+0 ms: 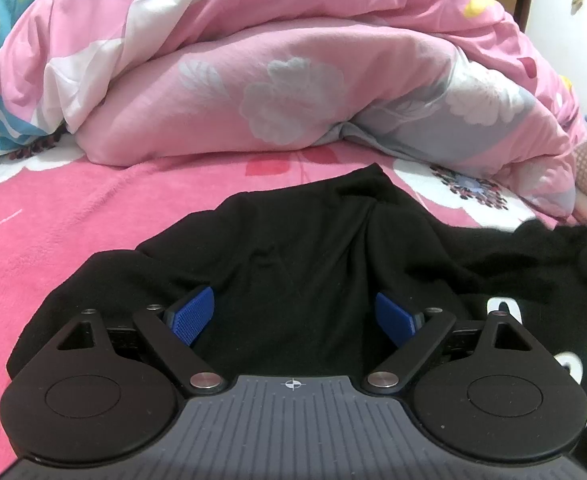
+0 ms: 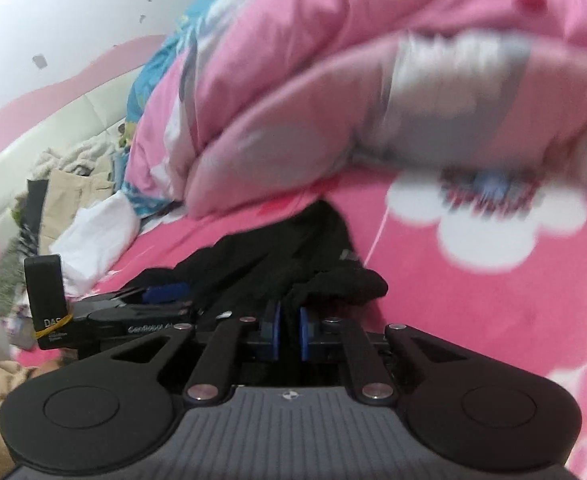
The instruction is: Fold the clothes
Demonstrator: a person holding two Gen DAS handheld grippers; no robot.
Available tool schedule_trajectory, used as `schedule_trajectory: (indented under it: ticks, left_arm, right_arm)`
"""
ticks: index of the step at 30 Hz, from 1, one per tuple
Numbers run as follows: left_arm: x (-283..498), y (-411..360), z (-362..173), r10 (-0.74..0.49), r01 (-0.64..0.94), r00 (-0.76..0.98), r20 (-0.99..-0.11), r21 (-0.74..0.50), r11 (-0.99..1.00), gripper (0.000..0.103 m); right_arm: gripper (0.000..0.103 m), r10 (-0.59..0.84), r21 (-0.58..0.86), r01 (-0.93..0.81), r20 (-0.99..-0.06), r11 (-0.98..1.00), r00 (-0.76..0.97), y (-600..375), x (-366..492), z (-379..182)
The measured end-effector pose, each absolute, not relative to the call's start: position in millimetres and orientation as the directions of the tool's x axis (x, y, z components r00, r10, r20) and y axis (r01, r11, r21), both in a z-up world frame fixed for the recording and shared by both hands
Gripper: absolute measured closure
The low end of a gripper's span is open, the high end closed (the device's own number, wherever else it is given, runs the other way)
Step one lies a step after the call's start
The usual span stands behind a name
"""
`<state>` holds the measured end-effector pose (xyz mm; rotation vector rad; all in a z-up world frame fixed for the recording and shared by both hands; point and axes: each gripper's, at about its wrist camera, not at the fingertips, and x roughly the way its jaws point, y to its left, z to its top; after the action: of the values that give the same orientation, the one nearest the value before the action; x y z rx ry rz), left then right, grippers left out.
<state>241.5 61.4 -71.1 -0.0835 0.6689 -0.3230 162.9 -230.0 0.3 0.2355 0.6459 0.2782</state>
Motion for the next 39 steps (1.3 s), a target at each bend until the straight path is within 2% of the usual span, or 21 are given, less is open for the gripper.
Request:
schedule_trajectory:
  ticks: [12,22,29,34,35,37,39]
  left_arm:
    - [241.3,60.0,-71.3,-0.315,0.267,0.737,-0.598,-0.171,0.949,0.014]
    - [241.0,58.8,-71.2,-0.309,0.266,0.738,-0.6,-0.162,0.95,0.014]
    - [240.7,57.3,-70.9,-0.302,0.267,0.738,-0.603,-0.151,0.952,0.014]
    - [240.8,55.7,-71.2,-0.299,0.269,0.737,-0.606,-0.142,0.953,0.013]
    - [240.9,55.7,-71.1,-0.299,0.27,0.737,-0.606,-0.143,0.952,0.013]
    - [241.0,55.9,-71.0,-0.3,0.27,0.737,-0.606,-0.143,0.952,0.013]
    - [241.2,56.2,-70.8,-0.301,0.27,0.736,-0.606,-0.145,0.952,0.013]
  right_arm:
    - [0.094,-0.01,0.068,0.048,-0.482,0.997,0.876,-272.9,168.4,21.9]
    - [0.095,-0.199,-0.132,0.157,-0.425,0.979,0.883,-292.3,237.8,28.6]
    - [0.095,-0.269,-0.139,0.231,-0.481,0.963,0.834,-315.5,294.7,-4.1]
    - [0.095,-0.259,-0.092,0.258,-0.604,0.962,0.754,-333.0,323.8,-52.9]
    - [0.093,-0.242,-0.069,0.26,-0.641,0.963,0.728,-337.3,328.4,-62.3]
    - [0.089,-0.214,-0.027,0.262,-0.657,0.965,0.723,-343.7,325.7,-65.2]
    - [0.075,-0.187,0.011,0.26,-0.666,0.965,0.722,-348.9,320.0,-62.4]
